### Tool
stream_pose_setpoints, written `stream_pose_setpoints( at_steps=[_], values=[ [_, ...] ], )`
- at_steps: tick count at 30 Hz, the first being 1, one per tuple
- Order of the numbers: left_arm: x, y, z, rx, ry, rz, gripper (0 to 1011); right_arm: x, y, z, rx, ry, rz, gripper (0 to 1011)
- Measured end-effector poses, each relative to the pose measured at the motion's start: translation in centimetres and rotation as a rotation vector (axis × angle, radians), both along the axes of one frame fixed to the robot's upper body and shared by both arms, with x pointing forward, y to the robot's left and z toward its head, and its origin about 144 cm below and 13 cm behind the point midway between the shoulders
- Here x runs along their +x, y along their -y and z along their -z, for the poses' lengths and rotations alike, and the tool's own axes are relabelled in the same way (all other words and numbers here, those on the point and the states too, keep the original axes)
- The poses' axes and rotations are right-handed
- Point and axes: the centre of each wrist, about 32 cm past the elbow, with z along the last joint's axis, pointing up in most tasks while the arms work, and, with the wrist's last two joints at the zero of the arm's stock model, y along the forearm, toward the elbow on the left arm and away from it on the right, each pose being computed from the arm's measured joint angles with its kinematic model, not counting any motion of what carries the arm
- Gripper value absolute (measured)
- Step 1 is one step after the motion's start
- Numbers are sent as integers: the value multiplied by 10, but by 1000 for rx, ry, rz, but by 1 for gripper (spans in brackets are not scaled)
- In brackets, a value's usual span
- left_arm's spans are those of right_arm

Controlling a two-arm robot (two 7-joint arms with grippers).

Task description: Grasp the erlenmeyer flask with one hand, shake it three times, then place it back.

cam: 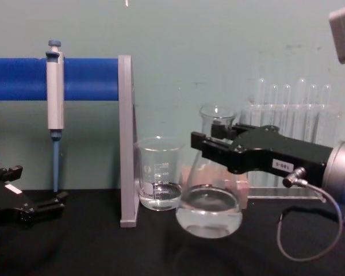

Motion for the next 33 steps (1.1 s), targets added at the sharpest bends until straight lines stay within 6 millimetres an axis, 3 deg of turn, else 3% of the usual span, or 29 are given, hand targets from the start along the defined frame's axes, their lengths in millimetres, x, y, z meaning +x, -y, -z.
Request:
stream_pose_setpoints(
  at_steps=[16,33],
  values=[
    [0,0,0,0,0,0,1001,1,-5,-1,-18,13,-143,452],
    [0,0,0,0,0,0,1001,0,3,2,17,12,-4,452]
  ],
)
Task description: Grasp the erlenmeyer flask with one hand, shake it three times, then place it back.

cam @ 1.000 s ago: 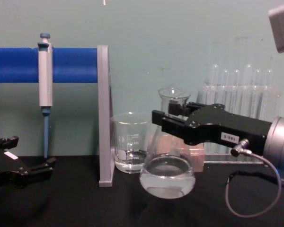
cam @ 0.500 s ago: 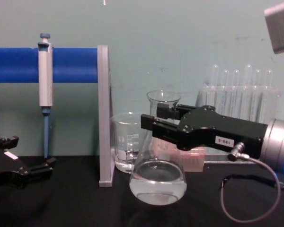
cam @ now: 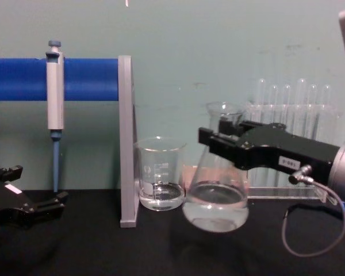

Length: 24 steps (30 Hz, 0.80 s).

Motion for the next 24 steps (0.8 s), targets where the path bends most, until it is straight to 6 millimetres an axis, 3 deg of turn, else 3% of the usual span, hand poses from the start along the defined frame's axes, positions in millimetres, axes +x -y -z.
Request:
stream_pose_setpoints(
  at_steps=[24],
  values=[
    [0,0,0,0,0,0,1001,-17,21,4,53,-17,563,452]
  ],
)
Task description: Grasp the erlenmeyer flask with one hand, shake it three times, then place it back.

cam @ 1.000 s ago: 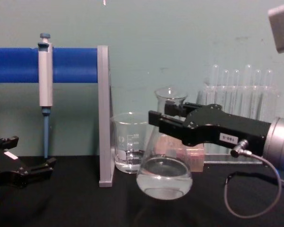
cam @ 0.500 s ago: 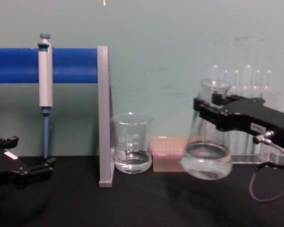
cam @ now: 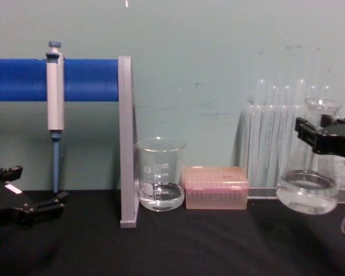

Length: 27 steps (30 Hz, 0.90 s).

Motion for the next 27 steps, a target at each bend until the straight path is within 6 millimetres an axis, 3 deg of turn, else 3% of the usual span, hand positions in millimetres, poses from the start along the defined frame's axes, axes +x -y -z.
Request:
stream_pose_setpoints(
  at_steps=[10,27],
  values=[
    [0,0,0,0,0,0,1001,2,2,1,5,-13,11,452],
    [0,0,0,0,0,0,1001,8,-15,-2,-59,-6,-288,452]
  ],
)
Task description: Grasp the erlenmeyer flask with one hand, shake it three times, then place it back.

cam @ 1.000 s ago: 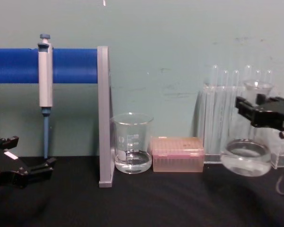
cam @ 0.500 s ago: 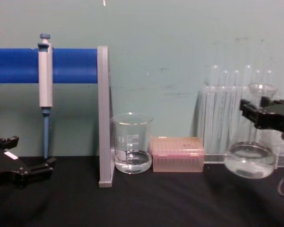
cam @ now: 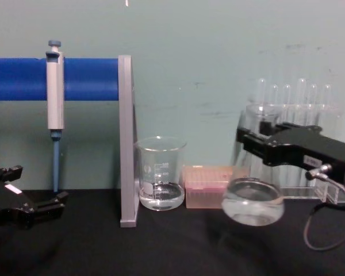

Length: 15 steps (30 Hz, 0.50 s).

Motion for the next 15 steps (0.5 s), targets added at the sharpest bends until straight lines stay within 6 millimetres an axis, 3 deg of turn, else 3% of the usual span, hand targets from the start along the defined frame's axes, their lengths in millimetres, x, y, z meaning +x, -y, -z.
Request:
stream_pose_setpoints(
  at_steps=[15],
  values=[
    [0,0,0,0,0,0,1001,2,-14,-2,-15,13,-209,452]
  ],
)
